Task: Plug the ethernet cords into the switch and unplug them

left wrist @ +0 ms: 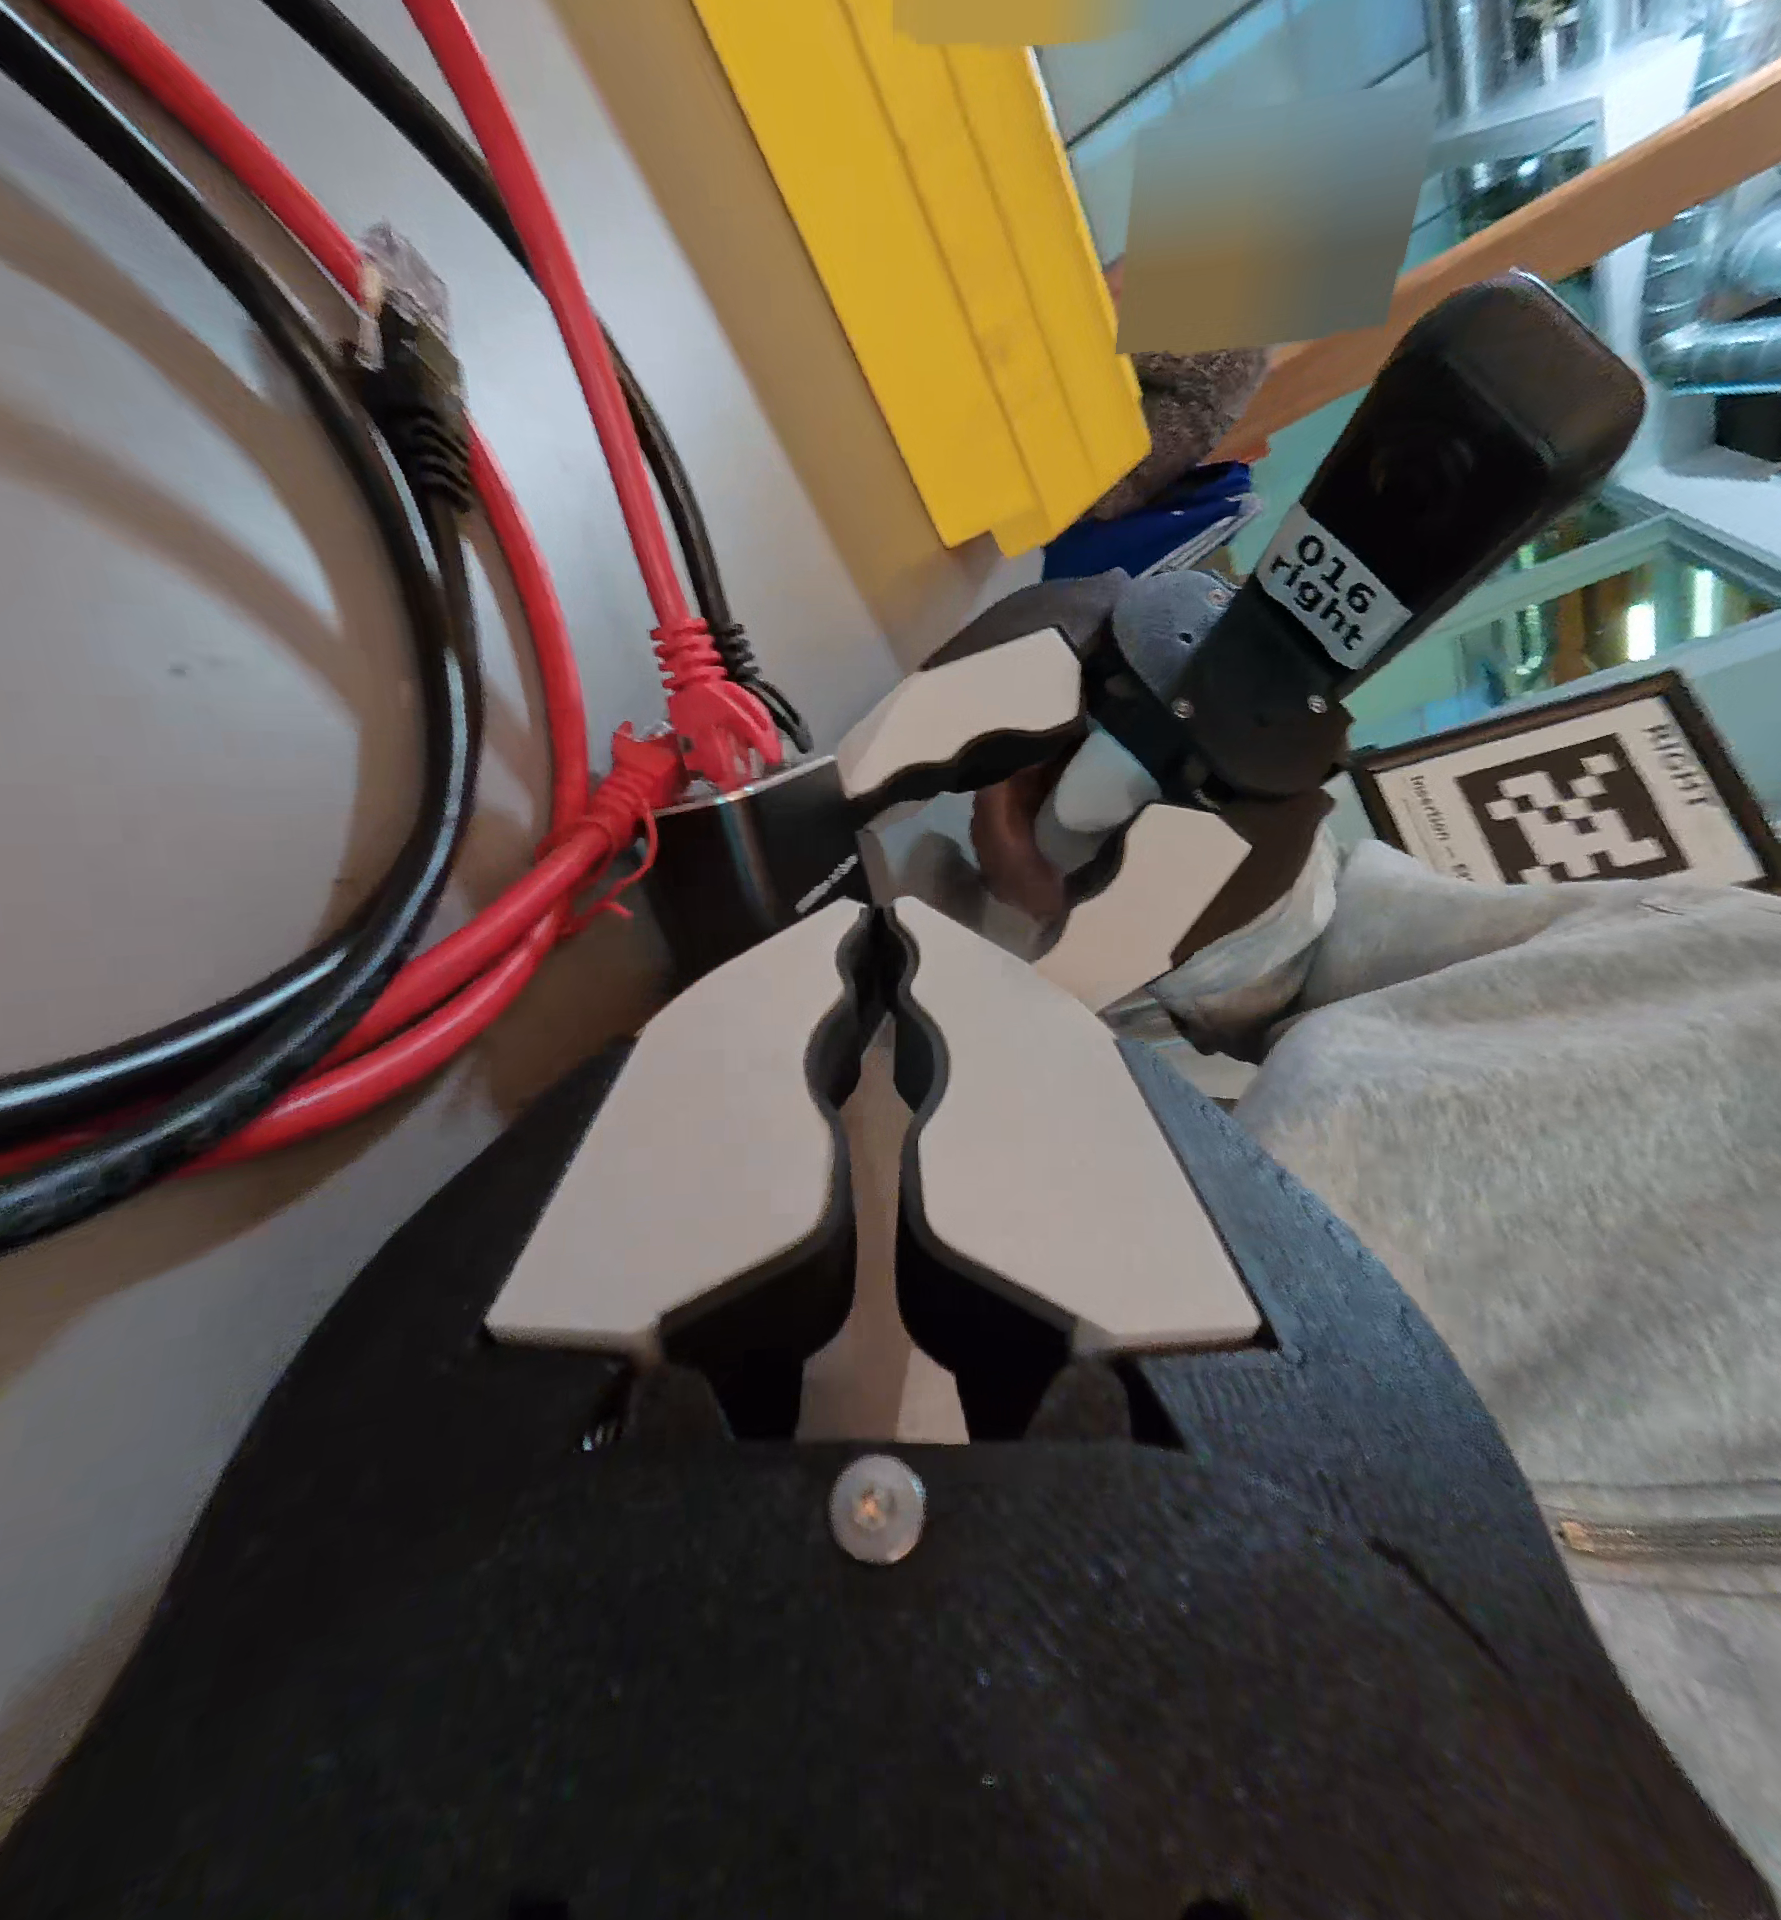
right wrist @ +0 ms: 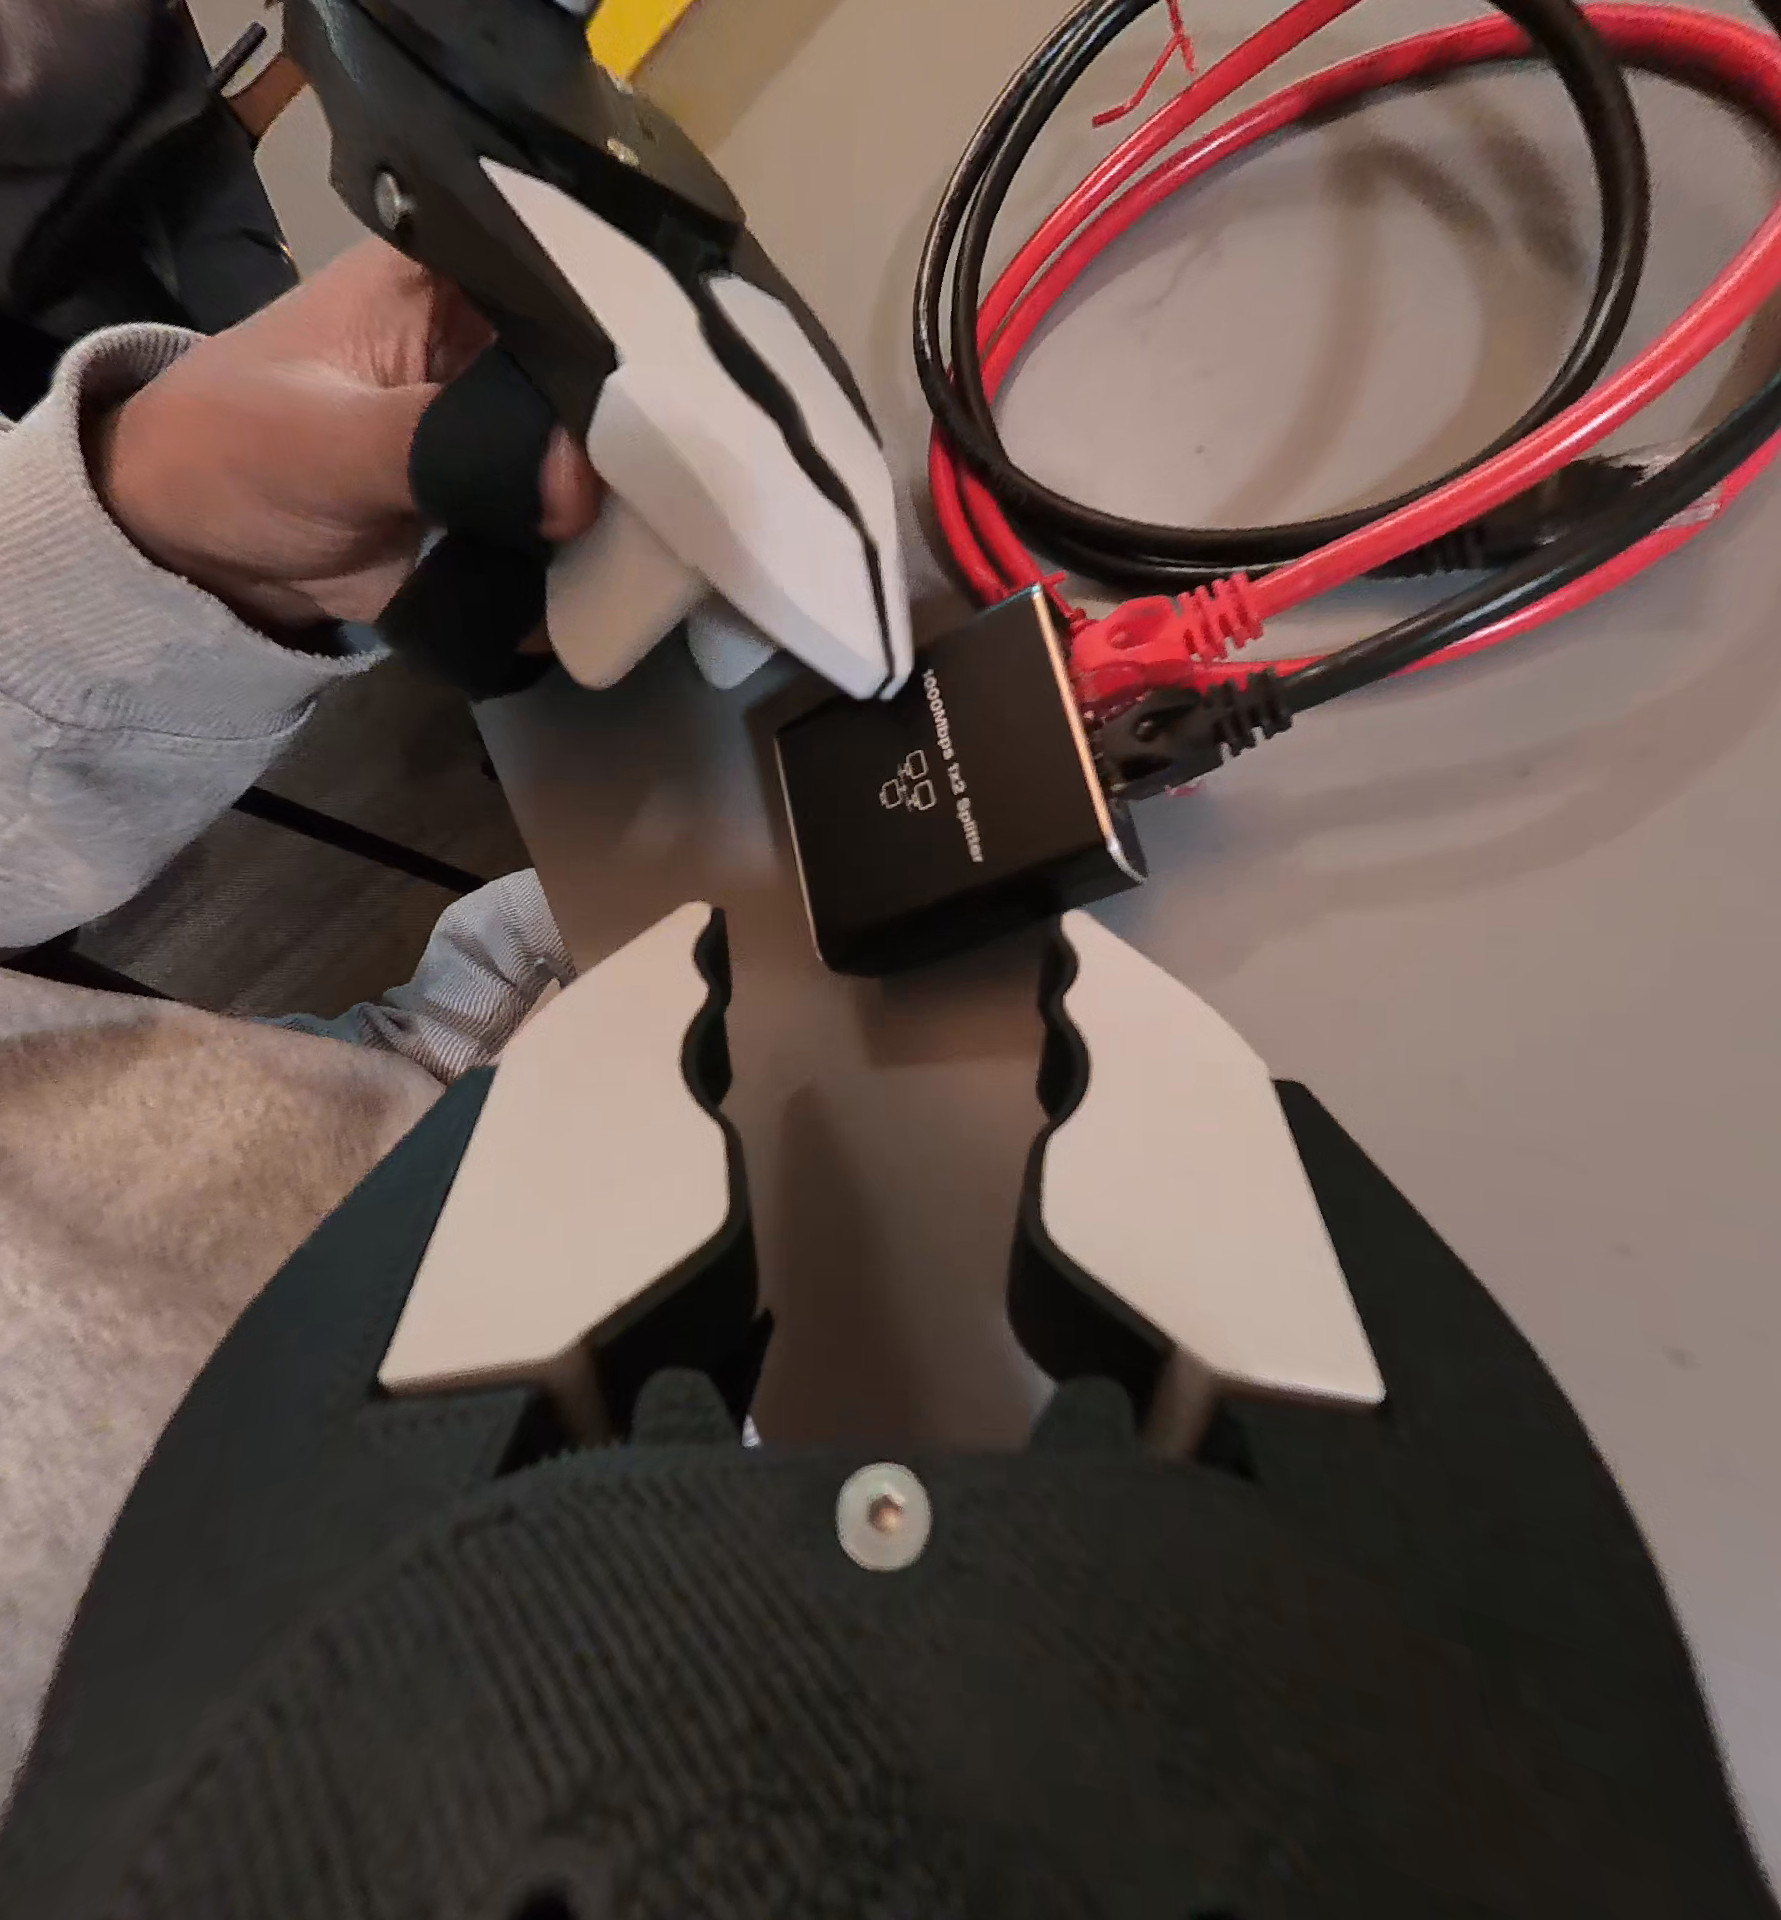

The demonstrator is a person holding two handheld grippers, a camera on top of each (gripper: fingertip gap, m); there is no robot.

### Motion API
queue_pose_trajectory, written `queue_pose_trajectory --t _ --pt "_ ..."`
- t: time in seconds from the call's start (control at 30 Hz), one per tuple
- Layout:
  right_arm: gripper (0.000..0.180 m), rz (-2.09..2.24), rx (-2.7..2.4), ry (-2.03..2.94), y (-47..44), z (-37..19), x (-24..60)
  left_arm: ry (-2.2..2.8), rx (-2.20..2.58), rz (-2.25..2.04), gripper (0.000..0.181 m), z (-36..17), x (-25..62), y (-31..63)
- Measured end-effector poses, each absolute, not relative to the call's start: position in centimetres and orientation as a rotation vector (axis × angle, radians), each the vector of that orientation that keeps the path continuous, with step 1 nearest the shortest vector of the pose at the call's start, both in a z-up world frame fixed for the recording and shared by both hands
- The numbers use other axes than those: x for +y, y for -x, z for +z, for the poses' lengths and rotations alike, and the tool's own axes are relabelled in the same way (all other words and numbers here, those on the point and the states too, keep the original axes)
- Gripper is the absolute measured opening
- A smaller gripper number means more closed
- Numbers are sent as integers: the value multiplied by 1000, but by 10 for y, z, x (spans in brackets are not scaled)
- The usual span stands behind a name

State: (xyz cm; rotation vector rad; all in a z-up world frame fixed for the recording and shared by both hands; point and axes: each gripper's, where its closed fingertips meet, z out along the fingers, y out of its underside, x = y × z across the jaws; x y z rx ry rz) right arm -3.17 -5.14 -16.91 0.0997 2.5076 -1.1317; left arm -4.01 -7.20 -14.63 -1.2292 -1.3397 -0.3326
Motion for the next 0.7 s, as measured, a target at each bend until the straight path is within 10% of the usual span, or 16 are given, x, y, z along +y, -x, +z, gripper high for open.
queue_pose_trajectory --t 0.7 --pt "67 -1188 2631 -57 49 -173 -54 1473 -1431 -140 0 -159 -88 33"
